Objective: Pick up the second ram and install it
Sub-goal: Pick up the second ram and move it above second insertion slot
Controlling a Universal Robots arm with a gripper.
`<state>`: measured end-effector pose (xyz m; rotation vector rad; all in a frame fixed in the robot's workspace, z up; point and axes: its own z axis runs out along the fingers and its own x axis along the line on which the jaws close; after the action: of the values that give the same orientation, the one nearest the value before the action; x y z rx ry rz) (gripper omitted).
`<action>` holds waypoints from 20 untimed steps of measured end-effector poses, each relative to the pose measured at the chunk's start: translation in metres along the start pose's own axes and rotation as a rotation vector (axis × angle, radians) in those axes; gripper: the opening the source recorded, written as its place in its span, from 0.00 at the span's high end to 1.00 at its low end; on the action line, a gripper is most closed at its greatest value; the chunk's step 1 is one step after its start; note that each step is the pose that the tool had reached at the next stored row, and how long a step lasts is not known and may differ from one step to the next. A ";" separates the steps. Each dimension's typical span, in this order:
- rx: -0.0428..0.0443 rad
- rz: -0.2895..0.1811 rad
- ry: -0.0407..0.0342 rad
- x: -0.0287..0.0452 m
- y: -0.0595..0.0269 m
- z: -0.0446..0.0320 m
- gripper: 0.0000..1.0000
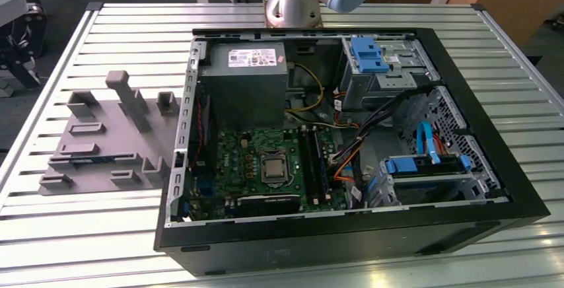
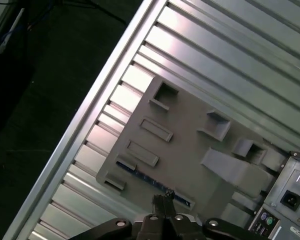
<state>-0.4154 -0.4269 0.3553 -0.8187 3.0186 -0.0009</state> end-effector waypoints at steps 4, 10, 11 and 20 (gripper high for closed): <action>-0.0008 -0.059 -0.0003 0.0000 0.0000 0.0005 0.89; -0.0021 -0.154 -0.0007 0.0001 0.0000 0.0015 0.89; -0.0023 -0.169 -0.0007 0.0001 0.0000 0.0016 0.89; -0.0035 -0.267 -0.0011 0.0007 -0.0002 0.0025 0.89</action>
<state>-0.4158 -0.4274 0.3528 -1.2139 2.8825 0.0020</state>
